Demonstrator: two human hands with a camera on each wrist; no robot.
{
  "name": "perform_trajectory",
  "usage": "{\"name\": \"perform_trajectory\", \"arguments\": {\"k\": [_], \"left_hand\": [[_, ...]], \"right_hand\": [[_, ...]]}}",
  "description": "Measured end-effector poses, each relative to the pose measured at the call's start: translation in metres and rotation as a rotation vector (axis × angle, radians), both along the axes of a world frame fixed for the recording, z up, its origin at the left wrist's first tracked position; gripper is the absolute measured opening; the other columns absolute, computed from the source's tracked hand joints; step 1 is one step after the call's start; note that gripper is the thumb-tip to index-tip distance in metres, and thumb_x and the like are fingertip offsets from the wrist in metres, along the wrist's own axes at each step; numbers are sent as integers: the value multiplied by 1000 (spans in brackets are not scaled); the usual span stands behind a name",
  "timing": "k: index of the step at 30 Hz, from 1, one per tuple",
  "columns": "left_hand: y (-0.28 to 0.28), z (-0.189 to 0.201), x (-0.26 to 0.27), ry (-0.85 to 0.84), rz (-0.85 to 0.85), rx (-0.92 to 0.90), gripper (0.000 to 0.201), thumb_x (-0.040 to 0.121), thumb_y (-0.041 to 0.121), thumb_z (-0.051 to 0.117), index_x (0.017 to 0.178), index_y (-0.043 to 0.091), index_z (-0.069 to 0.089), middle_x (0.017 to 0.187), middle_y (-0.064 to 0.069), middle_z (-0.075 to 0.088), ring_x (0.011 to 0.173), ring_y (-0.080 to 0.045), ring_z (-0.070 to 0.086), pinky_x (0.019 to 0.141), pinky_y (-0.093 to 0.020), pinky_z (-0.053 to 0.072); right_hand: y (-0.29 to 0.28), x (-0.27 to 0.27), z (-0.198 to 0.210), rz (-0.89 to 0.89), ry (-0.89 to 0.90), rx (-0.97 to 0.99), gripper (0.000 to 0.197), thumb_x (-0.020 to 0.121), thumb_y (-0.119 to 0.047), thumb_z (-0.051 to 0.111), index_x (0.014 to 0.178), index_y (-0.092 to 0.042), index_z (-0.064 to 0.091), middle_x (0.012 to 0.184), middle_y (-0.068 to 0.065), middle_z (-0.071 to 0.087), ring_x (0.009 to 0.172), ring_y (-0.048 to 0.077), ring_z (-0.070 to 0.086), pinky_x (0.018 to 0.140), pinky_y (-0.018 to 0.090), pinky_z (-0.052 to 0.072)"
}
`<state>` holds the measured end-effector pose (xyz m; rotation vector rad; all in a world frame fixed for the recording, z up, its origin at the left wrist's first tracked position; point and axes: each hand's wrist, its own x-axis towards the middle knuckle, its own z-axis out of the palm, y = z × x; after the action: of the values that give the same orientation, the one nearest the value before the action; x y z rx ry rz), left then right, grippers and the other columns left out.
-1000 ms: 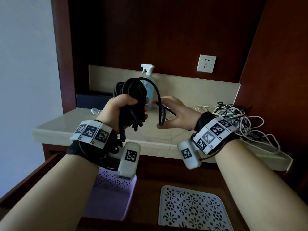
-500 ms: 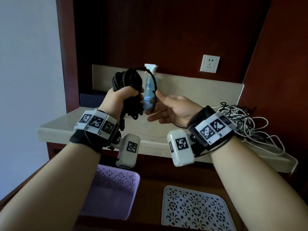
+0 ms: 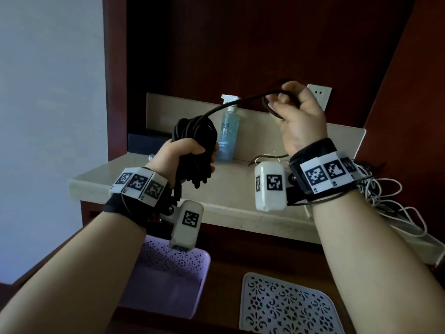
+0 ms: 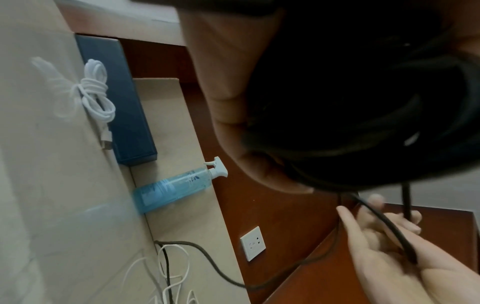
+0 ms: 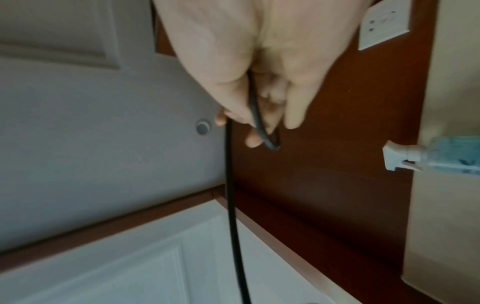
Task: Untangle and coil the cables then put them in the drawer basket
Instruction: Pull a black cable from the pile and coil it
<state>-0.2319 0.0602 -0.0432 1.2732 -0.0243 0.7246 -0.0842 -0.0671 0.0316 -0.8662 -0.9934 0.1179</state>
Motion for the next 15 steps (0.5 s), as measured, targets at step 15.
{"name": "perform_trajectory", "arguments": {"k": [15], "left_hand": [[-2,10,-12,-186,-312,-126,73,41,26,80,106,-3,61,90,-10,62,78,-21,62,70,-32,54]], "right_hand": [[13,1,-25,-873,-1138,-809,39,98,-47,25,101,-21,54,81,2,58,74,24,53,61,28,32]]}}
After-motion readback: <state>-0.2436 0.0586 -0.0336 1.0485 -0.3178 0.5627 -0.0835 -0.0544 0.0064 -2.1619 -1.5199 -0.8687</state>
